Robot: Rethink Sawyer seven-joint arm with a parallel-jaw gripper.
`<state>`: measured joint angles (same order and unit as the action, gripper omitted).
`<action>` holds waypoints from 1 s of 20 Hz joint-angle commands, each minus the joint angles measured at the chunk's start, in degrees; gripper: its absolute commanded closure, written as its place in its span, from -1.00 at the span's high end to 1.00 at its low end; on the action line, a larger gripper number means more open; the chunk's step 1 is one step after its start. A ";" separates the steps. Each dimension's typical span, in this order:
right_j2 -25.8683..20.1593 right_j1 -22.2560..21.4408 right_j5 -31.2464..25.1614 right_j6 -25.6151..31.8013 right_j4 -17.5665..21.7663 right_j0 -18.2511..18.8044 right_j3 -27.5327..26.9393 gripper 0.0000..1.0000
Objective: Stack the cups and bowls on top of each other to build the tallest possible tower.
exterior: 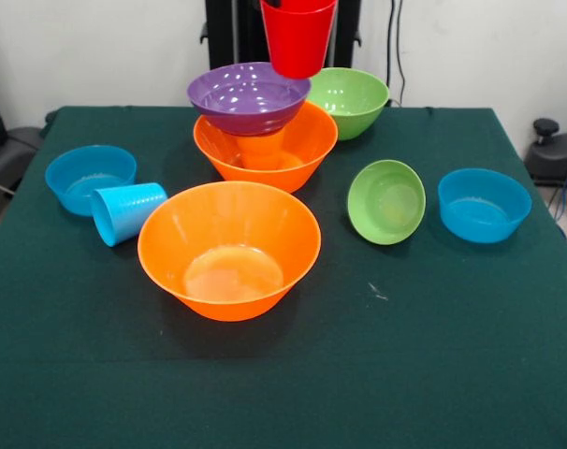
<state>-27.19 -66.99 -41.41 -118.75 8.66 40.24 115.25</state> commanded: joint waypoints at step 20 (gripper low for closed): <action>-6.64 -2.59 1.76 10.16 2.45 2.25 7.53 -1.00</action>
<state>-30.56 -70.80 -41.42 -118.75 8.64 41.32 116.69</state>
